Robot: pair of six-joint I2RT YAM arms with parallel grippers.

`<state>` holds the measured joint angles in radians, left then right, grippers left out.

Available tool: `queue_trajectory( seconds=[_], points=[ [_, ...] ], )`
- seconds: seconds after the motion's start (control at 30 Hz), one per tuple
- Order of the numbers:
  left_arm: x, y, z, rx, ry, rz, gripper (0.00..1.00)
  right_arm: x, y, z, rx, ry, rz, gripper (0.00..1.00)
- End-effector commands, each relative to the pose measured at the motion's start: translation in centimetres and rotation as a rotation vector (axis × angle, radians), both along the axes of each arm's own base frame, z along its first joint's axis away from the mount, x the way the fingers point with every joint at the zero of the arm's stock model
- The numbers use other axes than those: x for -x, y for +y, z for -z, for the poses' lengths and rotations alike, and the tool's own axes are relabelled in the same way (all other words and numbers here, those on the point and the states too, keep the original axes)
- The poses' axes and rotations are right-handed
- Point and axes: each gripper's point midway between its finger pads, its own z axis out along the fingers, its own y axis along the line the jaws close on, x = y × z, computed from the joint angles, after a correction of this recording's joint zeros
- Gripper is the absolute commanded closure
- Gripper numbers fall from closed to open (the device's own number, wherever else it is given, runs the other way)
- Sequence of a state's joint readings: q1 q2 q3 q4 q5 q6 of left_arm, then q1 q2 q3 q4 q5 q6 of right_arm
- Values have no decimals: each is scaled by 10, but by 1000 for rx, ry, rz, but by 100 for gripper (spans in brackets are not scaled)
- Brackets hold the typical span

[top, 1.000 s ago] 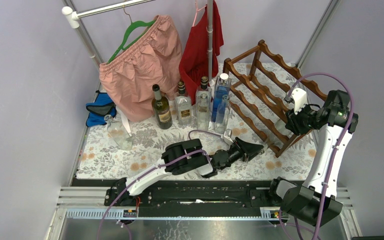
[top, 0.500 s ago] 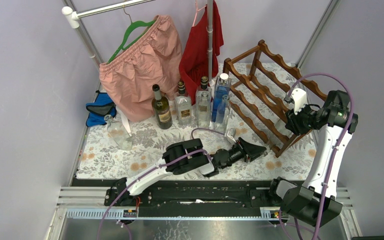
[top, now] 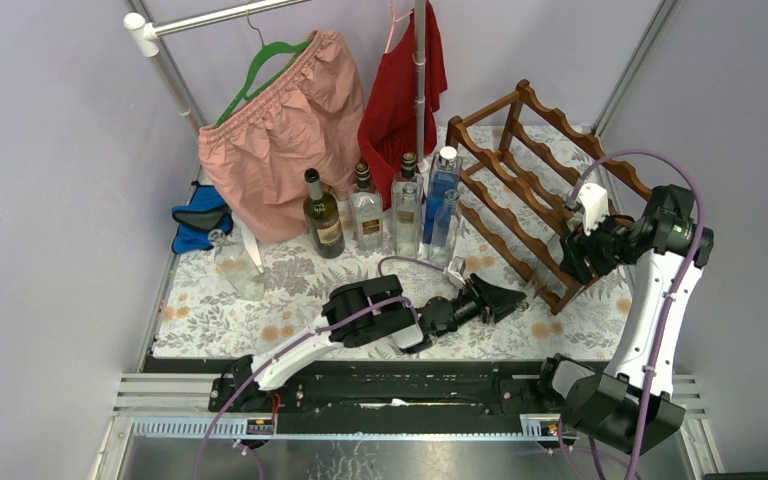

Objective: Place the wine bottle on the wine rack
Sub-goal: Adjust the wine bottle in the wine rack.

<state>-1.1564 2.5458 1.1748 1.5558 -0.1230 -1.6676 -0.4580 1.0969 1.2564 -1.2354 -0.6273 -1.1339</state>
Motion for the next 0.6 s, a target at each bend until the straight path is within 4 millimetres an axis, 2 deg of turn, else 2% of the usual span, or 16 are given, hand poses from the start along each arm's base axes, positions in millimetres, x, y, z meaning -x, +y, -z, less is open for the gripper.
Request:
queue_trajectory(
  seconds=[0.0, 0.13, 0.23, 0.43, 0.57],
  points=[
    [3, 16, 104, -210, 135, 26, 87, 16, 16, -6, -63, 44, -22, 25],
    [7, 12, 110, -233, 168, 52, 80, 18, 21, -16, -80, 31, -32, 12],
    [10, 13, 113, -253, 180, 67, 64, 17, 26, -30, -102, 3, -32, 6],
    [12, 21, 112, -271, 181, 59, 37, 5, 35, -64, -178, -60, -10, 3],
    [13, 27, 109, -294, 164, 51, 31, -4, 41, -85, -241, -96, 5, 2]
  ],
)
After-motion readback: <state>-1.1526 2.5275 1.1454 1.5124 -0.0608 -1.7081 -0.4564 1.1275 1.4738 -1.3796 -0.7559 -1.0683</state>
